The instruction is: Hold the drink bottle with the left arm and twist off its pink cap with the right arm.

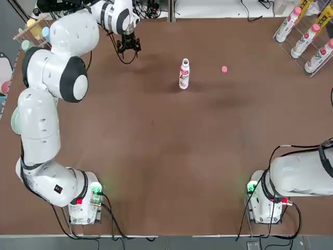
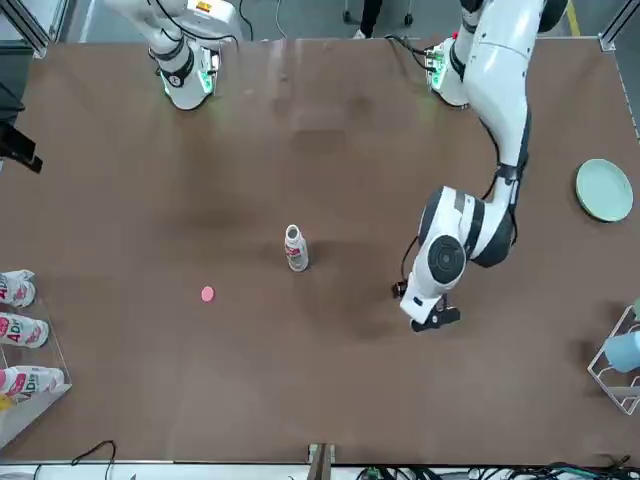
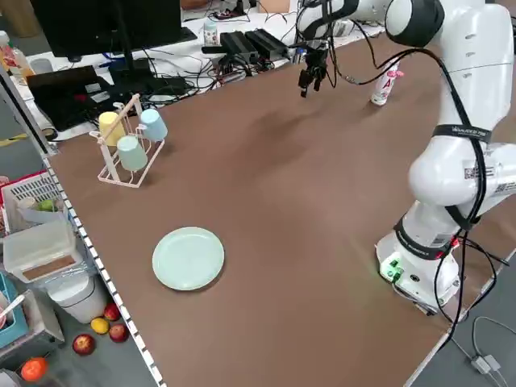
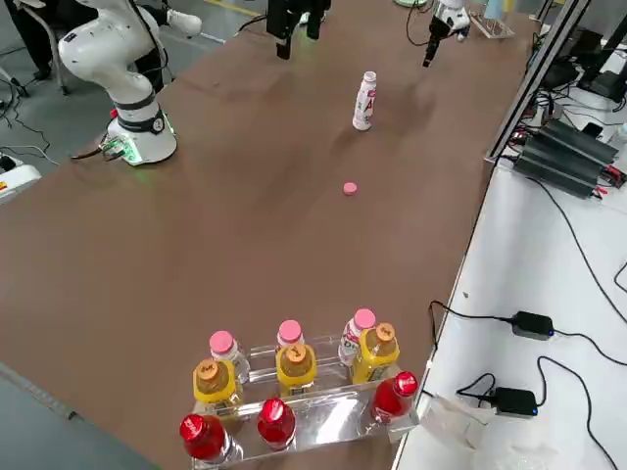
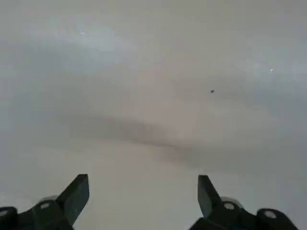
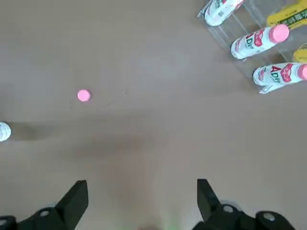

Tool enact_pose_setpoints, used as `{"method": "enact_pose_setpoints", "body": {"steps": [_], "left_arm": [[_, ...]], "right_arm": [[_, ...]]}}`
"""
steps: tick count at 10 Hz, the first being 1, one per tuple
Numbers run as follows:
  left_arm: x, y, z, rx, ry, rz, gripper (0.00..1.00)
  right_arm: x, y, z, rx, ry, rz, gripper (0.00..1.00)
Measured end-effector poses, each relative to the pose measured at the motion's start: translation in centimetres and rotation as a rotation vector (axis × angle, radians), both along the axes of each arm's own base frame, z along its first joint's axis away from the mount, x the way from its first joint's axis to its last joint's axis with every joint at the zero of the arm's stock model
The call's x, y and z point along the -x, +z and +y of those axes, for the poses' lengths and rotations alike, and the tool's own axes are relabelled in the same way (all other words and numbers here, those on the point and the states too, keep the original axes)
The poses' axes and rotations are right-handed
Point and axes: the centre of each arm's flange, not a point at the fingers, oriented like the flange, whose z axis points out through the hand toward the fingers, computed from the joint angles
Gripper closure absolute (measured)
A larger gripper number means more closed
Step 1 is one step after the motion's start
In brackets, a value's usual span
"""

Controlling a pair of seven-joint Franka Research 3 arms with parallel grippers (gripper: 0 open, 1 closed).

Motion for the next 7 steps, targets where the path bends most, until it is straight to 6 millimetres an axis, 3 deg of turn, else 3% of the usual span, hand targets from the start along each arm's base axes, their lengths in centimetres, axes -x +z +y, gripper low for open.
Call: {"method": "enact_pose_setpoints", "body": {"steps": [4, 7], "left_arm": [[-0.6, 3.1, 3.1, -0.020, -0.067, 0.047, 0.00], [-1.2, 7.3, 6.5, -0.019, -0.057, 0.073, 0.00]], "right_arm": [[-0.1, 0.1, 0.3, -0.031, -0.008, -0.012, 0.00], [-0.2, 0.6, 0.7, -0.031, -0.002, -0.029, 0.00]]}}
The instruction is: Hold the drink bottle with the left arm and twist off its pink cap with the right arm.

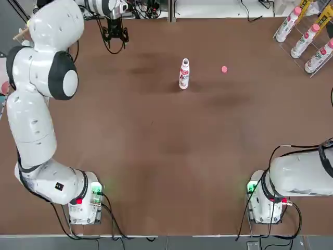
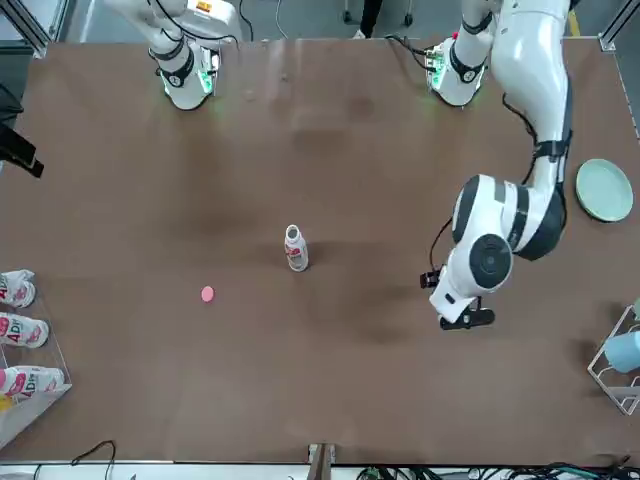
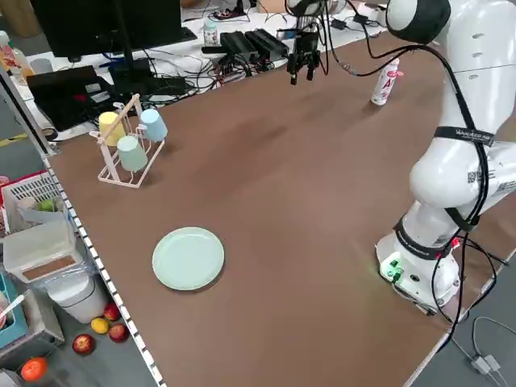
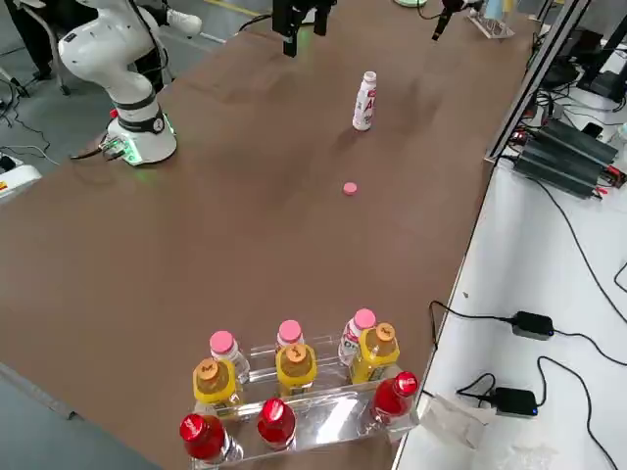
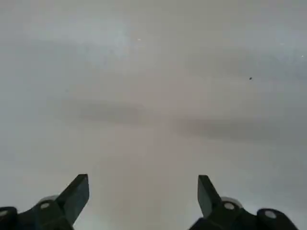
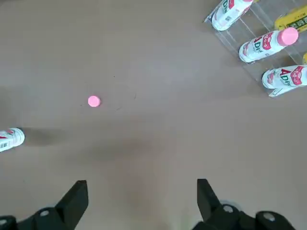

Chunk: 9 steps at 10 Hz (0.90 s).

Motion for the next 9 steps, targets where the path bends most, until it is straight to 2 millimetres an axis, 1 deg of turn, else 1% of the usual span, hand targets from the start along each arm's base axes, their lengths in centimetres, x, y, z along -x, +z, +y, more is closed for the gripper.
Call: {"method": "enact_pose_setpoints", "body": {"steps": [1, 2, 4, 5, 7, 9], "left_arm": [[-0.2, 1.4, 1.1, -0.006, 0.016, 0.006, 0.00], [-0.4, 2.7, 2.6, -0.020, 0.024, 0.012, 0.00], [-0.8, 5.0, 5.6, -0.044, 0.007, 0.005, 0.00], [-0.8, 6.4, 6.7, -0.053, 0.014, -0.005, 0.00], [-0.5, 9.4, 9.3, -0.065, 0.049, -0.024, 0.00], [0.0, 13.1, 11.5, -0.058, 0.062, -0.064, 0.00]], "right_arm": [[0.0, 0.5, 0.0, 0.001, 0.001, -0.015, 0.00], [0.0, 1.0, 0.0, 0.002, 0.001, -0.031, 0.00], [-0.1, 1.2, -0.1, 0.004, -0.003, -0.047, 0.00], [-0.2, 1.3, -0.3, 0.005, -0.006, -0.058, 0.00], [-0.3, 1.4, -0.6, 0.006, -0.013, -0.069, 0.00], [-0.5, 1.6, -0.8, 0.008, -0.016, -0.085, 0.00]]}}
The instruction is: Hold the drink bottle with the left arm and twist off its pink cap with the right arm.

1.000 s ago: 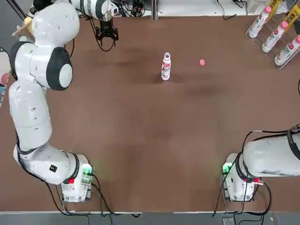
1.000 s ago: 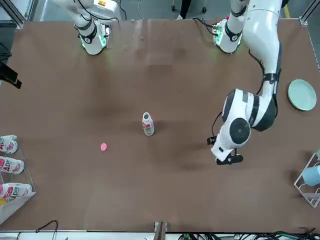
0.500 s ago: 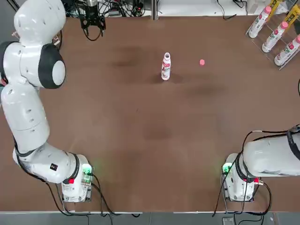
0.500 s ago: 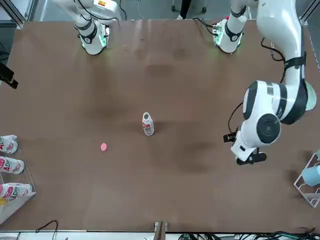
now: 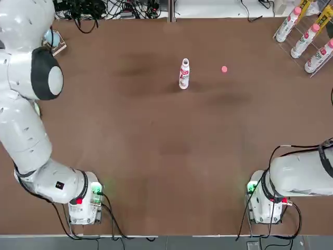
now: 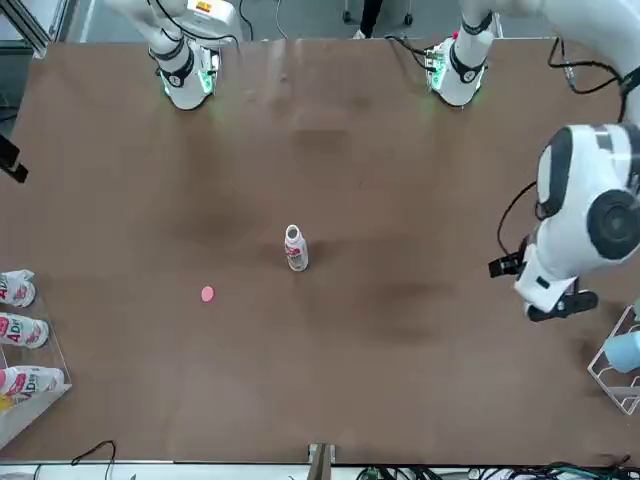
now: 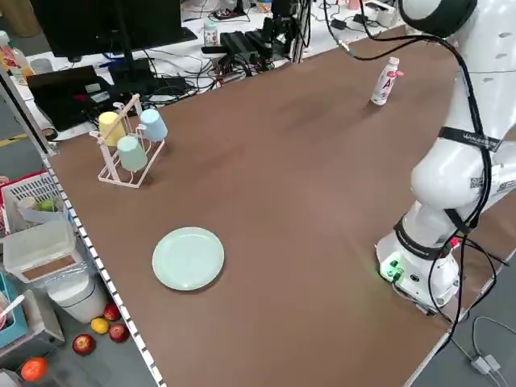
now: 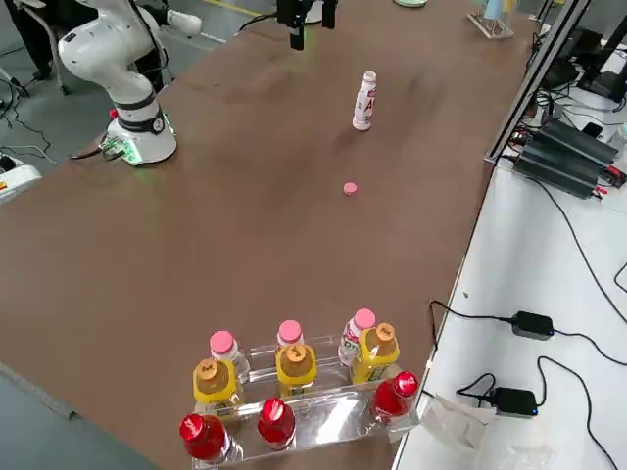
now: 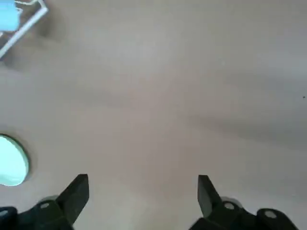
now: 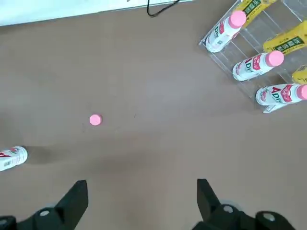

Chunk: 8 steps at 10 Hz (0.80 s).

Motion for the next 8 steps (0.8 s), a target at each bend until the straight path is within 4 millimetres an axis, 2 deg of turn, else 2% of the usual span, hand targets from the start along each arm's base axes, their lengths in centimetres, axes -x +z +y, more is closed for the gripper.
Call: {"method": "enact_pose_setpoints", "body": {"steps": [2, 4, 7, 8], "left_arm": [[0.5, 3.2, 3.0, 0.025, 0.034, -0.042, 0.00], [1.1, 5.3, 6.1, 0.080, 0.053, -0.062, 0.00], [2.7, 9.1, 7.4, 0.121, 0.037, -0.120, 0.00], [3.6, 9.7, 7.3, 0.135, 0.032, -0.136, 0.00]], "right_arm": [[0.0, 0.0, 0.0, 0.000, -0.001, -0.004, 0.00], [-0.1, 0.1, -0.1, 0.001, -0.003, -0.013, 0.00], [-0.6, 0.6, -0.4, 0.006, -0.009, -0.061, 0.00], [-0.5, 0.6, -0.7, 0.006, -0.015, -0.060, 0.00]]}}
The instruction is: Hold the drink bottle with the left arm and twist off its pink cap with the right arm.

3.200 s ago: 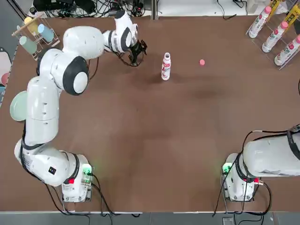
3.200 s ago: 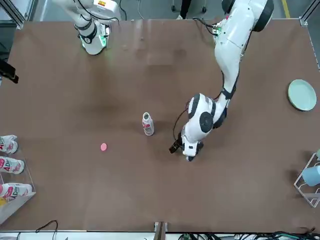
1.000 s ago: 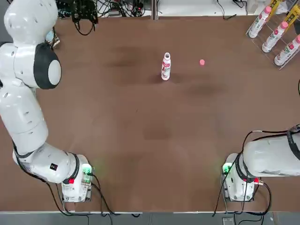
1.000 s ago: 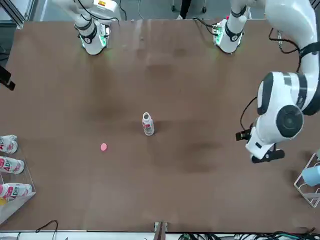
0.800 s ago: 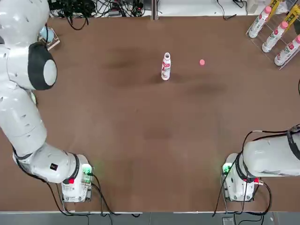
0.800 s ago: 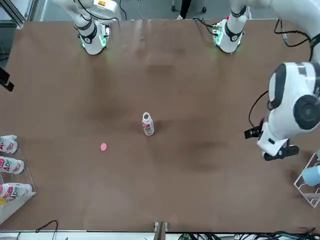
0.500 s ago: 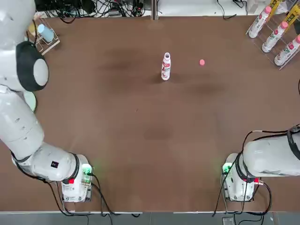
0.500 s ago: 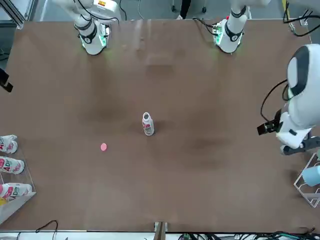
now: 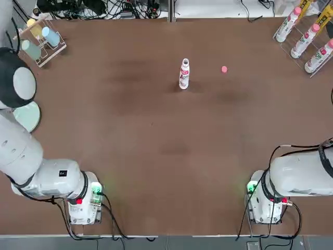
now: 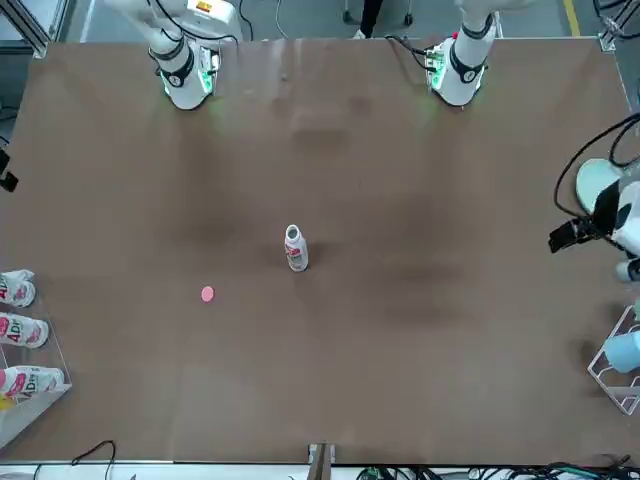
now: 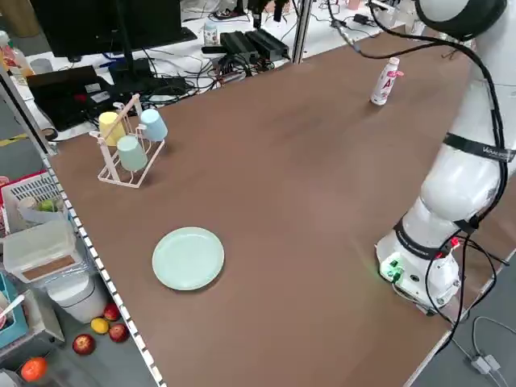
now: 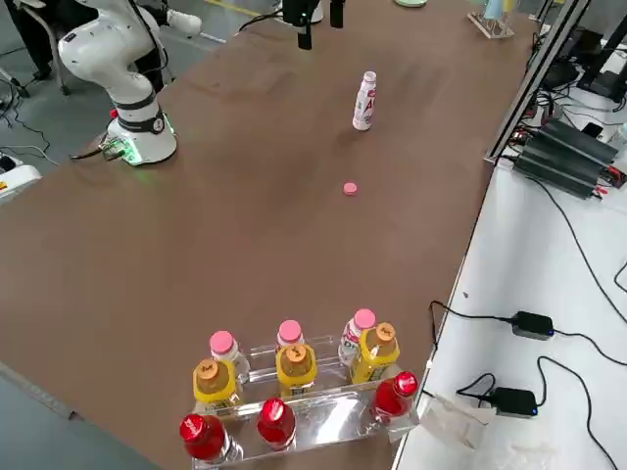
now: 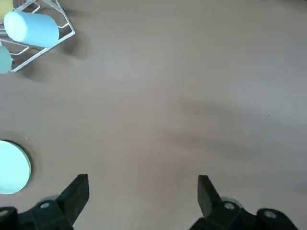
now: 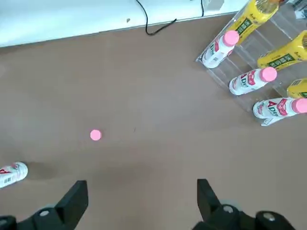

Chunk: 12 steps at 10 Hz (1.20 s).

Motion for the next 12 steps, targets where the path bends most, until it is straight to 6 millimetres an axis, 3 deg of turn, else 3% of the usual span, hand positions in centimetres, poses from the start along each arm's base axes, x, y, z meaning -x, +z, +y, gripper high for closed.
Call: {"method": "enact_pose_setpoints", "body": {"steps": [2, 4, 6, 10, 12], "left_arm": [[1.4, -0.3, -1.1, 0.014, -0.016, -0.008, 0.00], [2.1, 1.7, 0.7, 0.002, -0.014, -0.011, 0.00], [3.2, 3.9, 0.5, -0.001, -0.035, -0.021, 0.00], [4.1, 4.3, -1.2, 0.002, -0.063, 0.004, 0.00], [4.2, 4.6, -1.2, 0.002, -0.063, 0.003, 0.00]], "right_arm": [[0.3, -0.4, 0.0, -0.005, 0.000, 0.036, 0.00], [1.2, -1.3, 0.4, -0.016, 0.004, 0.125, 0.00], [1.4, -1.5, 0.8, -0.020, 0.012, 0.150, 0.00], [1.2, -1.5, 3.6, -0.016, 0.063, 0.149, 0.00], [1.0, -1.4, 3.7, -0.015, 0.066, 0.135, 0.00]]}}
